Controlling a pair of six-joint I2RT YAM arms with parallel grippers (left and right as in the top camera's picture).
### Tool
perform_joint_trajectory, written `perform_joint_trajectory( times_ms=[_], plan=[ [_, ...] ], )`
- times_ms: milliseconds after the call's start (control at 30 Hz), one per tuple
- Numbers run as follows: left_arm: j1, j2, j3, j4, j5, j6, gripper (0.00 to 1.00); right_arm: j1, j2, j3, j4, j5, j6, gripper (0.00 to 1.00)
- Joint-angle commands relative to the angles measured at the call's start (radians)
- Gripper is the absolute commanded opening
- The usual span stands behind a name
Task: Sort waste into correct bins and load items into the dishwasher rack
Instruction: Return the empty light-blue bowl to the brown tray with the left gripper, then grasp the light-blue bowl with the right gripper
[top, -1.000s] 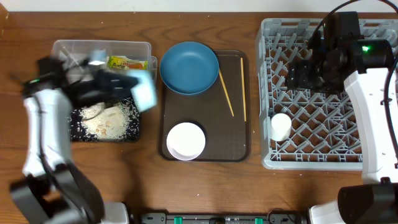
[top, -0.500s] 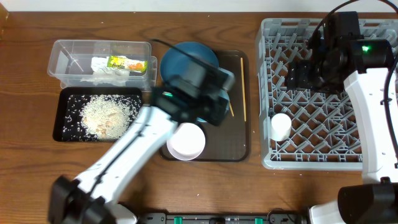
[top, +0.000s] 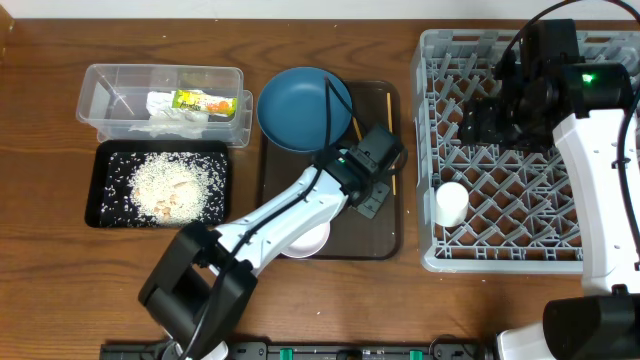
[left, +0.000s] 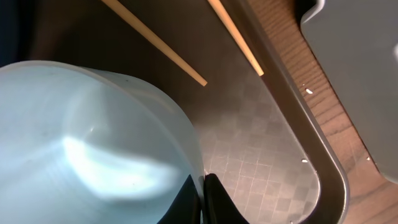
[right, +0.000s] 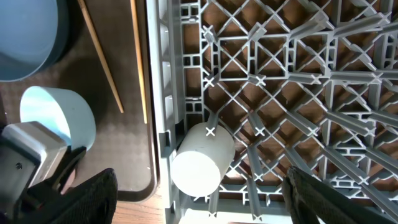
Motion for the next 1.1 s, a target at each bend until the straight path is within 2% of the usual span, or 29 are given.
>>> perform_joint_trajectory(
  times_ms=[0, 100, 300, 467, 500, 600, 733, 933, 1067],
  plan=[
    [-0.004, -0.006, 0.011, 0.005, -0.027, -0.022, 0.11, -0.003, 0.000, 0.009, -0.003, 0.000, -0.016, 0.83],
    [-0.004, -0.006, 0.011, 0.006, -0.027, -0.022, 0.17, -0.003, 0.000, 0.009, -0.002, 0.000, -0.016, 0.83],
    [0.027, -0.035, 0.021, -0.008, -0.027, -0.079, 0.17, -0.002, 0.000, 0.009, 0.009, -0.032, -0.015, 0.83],
    [0.124, -0.156, 0.050, -0.076, -0.027, -0.165, 0.17, 0.043, 0.000, -0.024, 0.088, -0.124, 0.005, 0.81],
    [0.146, -0.185, 0.051, -0.084, -0.027, -0.172, 0.23, 0.057, 0.000, -0.034, 0.108, -0.132, 0.013, 0.81],
    [0.227, -0.287, 0.051, -0.109, -0.027, -0.195, 0.28, 0.119, 0.006, -0.073, 0.173, -0.133, 0.054, 0.79],
    [0.323, -0.383, 0.051, -0.122, -0.027, -0.194, 0.31, 0.209, 0.037, -0.124, 0.243, -0.132, 0.094, 0.77],
    [0.406, -0.423, 0.050, -0.148, -0.028, -0.193, 0.47, 0.314, 0.131, -0.164, 0.296, -0.132, 0.113, 0.75],
    [0.430, -0.414, 0.049, -0.167, -0.028, -0.193, 0.51, 0.363, 0.212, -0.164, 0.313, -0.132, 0.113, 0.69]
  ],
)
